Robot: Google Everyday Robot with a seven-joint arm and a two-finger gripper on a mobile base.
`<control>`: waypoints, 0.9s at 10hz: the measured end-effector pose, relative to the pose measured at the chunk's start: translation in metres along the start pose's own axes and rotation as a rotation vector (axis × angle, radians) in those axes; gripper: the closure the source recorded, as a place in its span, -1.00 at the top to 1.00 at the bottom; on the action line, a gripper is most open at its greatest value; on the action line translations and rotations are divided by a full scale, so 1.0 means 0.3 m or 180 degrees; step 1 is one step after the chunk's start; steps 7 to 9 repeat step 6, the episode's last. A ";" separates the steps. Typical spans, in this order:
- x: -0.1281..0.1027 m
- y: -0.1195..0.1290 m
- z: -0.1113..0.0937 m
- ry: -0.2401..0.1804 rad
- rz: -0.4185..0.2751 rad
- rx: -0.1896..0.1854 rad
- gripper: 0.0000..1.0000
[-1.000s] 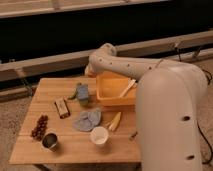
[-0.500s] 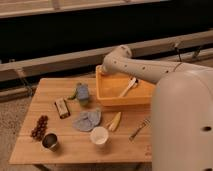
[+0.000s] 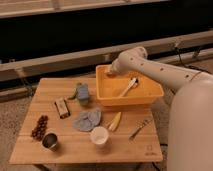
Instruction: Place apple in tray
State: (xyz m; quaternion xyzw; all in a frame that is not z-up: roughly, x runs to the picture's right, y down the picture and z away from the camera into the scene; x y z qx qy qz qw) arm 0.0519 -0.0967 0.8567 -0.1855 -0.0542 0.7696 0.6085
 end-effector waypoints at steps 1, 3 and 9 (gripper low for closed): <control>0.003 -0.006 -0.021 0.0013 0.0000 -0.0091 0.60; 0.007 -0.015 -0.052 0.0004 0.0012 -0.0218 0.60; 0.042 -0.012 0.000 -0.0001 0.0019 -0.0382 0.60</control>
